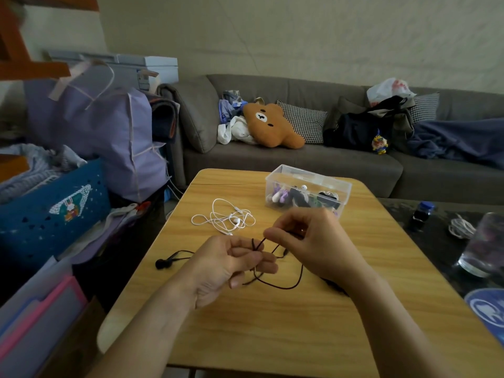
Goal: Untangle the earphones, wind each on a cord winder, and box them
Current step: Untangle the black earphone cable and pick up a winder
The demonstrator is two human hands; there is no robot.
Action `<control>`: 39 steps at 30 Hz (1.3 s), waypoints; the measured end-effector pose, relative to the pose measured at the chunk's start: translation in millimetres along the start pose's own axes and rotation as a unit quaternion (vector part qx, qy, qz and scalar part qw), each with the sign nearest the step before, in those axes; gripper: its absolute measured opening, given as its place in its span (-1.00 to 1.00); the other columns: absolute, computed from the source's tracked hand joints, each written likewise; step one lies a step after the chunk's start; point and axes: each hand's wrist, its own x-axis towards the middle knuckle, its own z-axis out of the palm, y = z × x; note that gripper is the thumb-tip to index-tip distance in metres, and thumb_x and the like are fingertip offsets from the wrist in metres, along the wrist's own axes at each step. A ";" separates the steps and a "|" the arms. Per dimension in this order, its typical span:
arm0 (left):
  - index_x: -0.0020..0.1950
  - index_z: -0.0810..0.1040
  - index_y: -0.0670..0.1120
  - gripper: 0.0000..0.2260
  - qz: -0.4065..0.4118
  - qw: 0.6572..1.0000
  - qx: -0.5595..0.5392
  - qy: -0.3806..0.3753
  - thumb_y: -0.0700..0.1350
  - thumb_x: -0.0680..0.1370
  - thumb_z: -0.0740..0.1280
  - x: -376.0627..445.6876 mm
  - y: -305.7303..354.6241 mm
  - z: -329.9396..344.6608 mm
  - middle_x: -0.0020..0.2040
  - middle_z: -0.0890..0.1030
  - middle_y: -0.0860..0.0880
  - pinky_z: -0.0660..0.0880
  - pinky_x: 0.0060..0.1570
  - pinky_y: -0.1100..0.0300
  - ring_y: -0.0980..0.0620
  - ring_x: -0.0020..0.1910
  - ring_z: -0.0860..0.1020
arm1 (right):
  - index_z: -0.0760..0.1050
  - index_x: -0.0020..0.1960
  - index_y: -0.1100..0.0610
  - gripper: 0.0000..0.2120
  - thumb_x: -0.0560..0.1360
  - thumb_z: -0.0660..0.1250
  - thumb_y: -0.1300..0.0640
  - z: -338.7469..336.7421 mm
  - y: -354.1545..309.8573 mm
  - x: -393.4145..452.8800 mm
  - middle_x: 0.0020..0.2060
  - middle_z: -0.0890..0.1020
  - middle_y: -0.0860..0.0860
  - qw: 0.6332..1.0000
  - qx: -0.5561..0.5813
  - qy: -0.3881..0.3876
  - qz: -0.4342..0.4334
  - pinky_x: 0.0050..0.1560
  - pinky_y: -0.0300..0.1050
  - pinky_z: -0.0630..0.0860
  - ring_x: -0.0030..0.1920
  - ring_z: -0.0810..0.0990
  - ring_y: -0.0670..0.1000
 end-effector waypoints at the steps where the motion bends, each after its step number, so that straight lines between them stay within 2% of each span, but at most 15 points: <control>1: 0.12 0.49 -0.32 -0.67 -0.003 1.000 -0.003 -0.004 -0.27 0.40 0.42 0.2 0.6 -1.1 -0.06 0.71 -0.24 0.25 -0.63 0.37 -0.07 -0.16 0.71 | 0.64 -0.13 0.04 -0.88 0.48 0.49 0.00 0.7 0.4 0.3 -0.30 0.66 -0.13 1.000 -0.001 0.007 0.002 -0.21 -0.31 0.56 -0.24 0.63 -0.18; 3: 0.10 0.51 -0.31 -0.69 -0.007 1.000 0.002 -0.026 -0.25 0.40 0.41 -0.6 2.4 -2.1 -0.13 0.69 -0.21 0.22 -0.64 0.37 0.01 -0.28 0.65 | 0.62 -0.16 0.02 -0.87 0.47 0.49 -0.02 2.6 2.8 0.8 -0.34 0.64 -0.12 1.000 0.002 0.025 0.012 -0.26 -0.32 0.51 -0.28 0.60 -0.17; 7: 0.07 0.55 -0.19 -0.90 -0.021 0.996 0.041 -0.073 -0.24 0.58 0.29 -2.3 8.4 -6.1 -0.24 0.56 -0.06 0.15 -0.55 0.36 0.10 -0.40 0.43 | 0.60 -0.23 -0.01 -0.85 0.44 0.53 0.00 8.3 5.7 0.8 -0.39 0.63 -0.19 0.997 0.039 0.045 0.040 -0.31 -0.34 0.48 -0.36 0.57 -0.22; 9: 0.10 0.55 -0.22 -0.85 -0.036 0.995 0.037 -0.090 -0.29 0.63 0.20 -2.0 7.7 -9.4 -0.27 0.48 -0.04 0.14 -0.52 0.35 0.13 -0.43 0.34 | 0.59 -0.24 -0.04 -0.84 0.42 0.53 -0.03 12.0 8.2 1.5 -0.36 0.65 -0.18 0.996 0.049 0.044 0.053 -0.31 -0.27 0.51 -0.37 0.57 -0.19; 13: 0.05 0.48 -0.24 -0.85 -0.011 0.999 -0.018 -0.047 -0.36 0.64 0.13 -1.6 7.6 -6.8 -0.29 0.50 -0.06 0.15 -0.54 0.33 0.11 -0.44 0.38 | 0.59 -0.22 -0.03 -0.79 0.45 0.47 -0.13 17.2 13.5 3.2 -0.38 0.63 -0.06 0.996 0.031 0.034 0.078 -0.28 -0.08 0.52 -0.38 0.52 -0.14; 15: 0.03 0.45 -0.24 -0.89 0.026 0.995 -0.098 -0.011 -0.36 0.57 0.17 -3.2 11.6 -3.7 -0.20 0.62 -0.15 0.15 -0.57 0.32 0.05 -0.37 0.54 | 0.59 -0.20 -0.05 -0.81 0.51 0.42 -0.12 18.5 14.0 3.2 -0.38 0.61 -0.06 0.997 0.008 0.011 0.080 -0.31 -0.16 0.47 -0.39 0.50 -0.17; 17: 0.06 0.44 -0.21 -0.83 0.054 0.984 -0.172 0.015 -0.36 0.49 0.21 -3.3 15.2 -1.6 0.02 0.68 -0.23 0.09 -0.54 0.28 -0.02 -0.16 0.68 | 0.60 -0.15 -0.07 -0.83 0.58 0.34 -0.09 21.2 10.2 1.9 -0.38 0.61 -0.07 0.995 -0.025 -0.046 0.080 -0.38 -0.31 0.40 -0.41 0.50 -0.18; 20: 0.05 0.44 -0.18 -0.79 0.095 0.973 -0.185 0.095 -0.44 0.53 0.20 1.7 14.2 -1.3 0.18 0.65 -0.23 0.10 -0.55 0.29 -0.05 0.08 0.68 | 0.65 0.03 -0.03 -0.82 0.62 0.29 -0.06 29.9 4.1 -0.1 -0.37 0.61 -0.03 0.990 -0.046 -0.111 0.070 -0.38 -0.34 0.41 -0.36 0.56 -0.07; 23: 0.05 0.45 -0.21 -0.74 0.135 0.969 -0.140 0.152 -0.53 0.54 0.15 7.9 7.8 -1.4 0.14 0.69 -0.16 0.26 -0.53 0.32 -0.03 0.13 0.67 | 0.66 0.05 -0.04 -0.80 0.63 0.27 -0.06 36.6 -3.7 -2.6 -0.37 0.60 0.00 0.987 -0.052 -0.144 0.043 -0.26 -0.16 0.49 -0.32 0.55 0.01; 26: 0.13 0.43 -0.24 -0.65 0.167 0.971 0.002 0.169 -0.58 0.51 0.10 12.0 -1.7 -3.5 0.09 0.70 -0.10 0.40 -0.40 0.28 0.05 0.08 0.68 | 0.63 -0.16 -0.06 -0.78 0.62 0.30 -0.03 38.8 -11.5 -3.9 -0.39 0.61 -0.01 0.985 -0.066 -0.155 0.031 -0.20 0.00 0.56 -0.34 0.56 0.01; 28: 0.16 0.41 -0.29 -0.71 0.179 0.971 0.053 0.149 -0.55 0.51 0.16 11.7 -3.1 -2.0 0.04 0.68 -0.15 0.45 -0.33 0.33 0.15 -0.06 0.67 | 0.55 -0.29 -0.08 -0.73 0.60 0.33 -0.01 35.7 -14.5 -4.1 -0.42 0.60 -0.03 0.989 -0.066 -0.130 0.015 -0.25 -0.09 0.53 -0.35 0.55 0.00; 30: 0.15 0.41 -0.37 -0.81 0.177 0.974 0.077 0.116 -0.47 0.56 0.20 8.7 0.6 3.6 -0.07 0.58 -0.18 0.42 -0.27 0.43 0.24 -0.23 0.58 | 0.56 -0.31 -0.07 -0.73 0.57 0.37 0.03 28.8 -15.6 -3.4 -0.47 0.54 -0.05 0.995 -0.049 -0.089 -0.001 -0.37 -0.20 0.39 -0.40 0.48 -0.02; 32: 0.09 0.45 -0.38 -0.88 0.167 0.974 0.126 0.086 -0.34 0.64 0.16 5.9 1.8 6.4 -0.18 0.51 -0.09 0.37 -0.26 0.46 0.27 -0.33 0.47 | 0.63 -0.30 -0.01 -0.76 0.54 0.41 0.07 20.4 -14.8 -2.7 -0.51 0.51 -0.13 0.998 -0.024 -0.064 -0.005 -0.43 -0.29 0.30 -0.46 0.42 -0.07; 35: -0.11 0.47 -0.28 -0.69 0.134 0.966 0.216 0.040 -0.16 0.71 0.09 1.2 -1.6 9.2 -0.32 0.47 -0.04 0.33 -0.29 0.35 0.15 -0.37 0.39 | 0.69 -0.26 0.04 -0.83 0.47 0.50 0.01 8.7 -11.1 -3.2 -0.47 0.63 -0.09 0.999 -0.008 -0.050 0.015 -0.46 -0.22 0.43 -0.51 0.49 -0.09; 39: -0.21 0.47 -0.15 -0.66 0.067 0.967 0.247 0.006 -0.11 0.72 0.09 -2.1 -1.4 9.0 -0.41 0.39 0.02 0.25 -0.37 0.27 0.09 -0.41 0.30 | 0.66 -0.29 0.06 -0.77 0.30 0.63 -0.06 -4.9 -0.4 -3.5 -0.42 0.67 -0.09 0.998 0.004 -0.024 0.049 -0.41 -0.25 0.50 -0.44 0.58 -0.15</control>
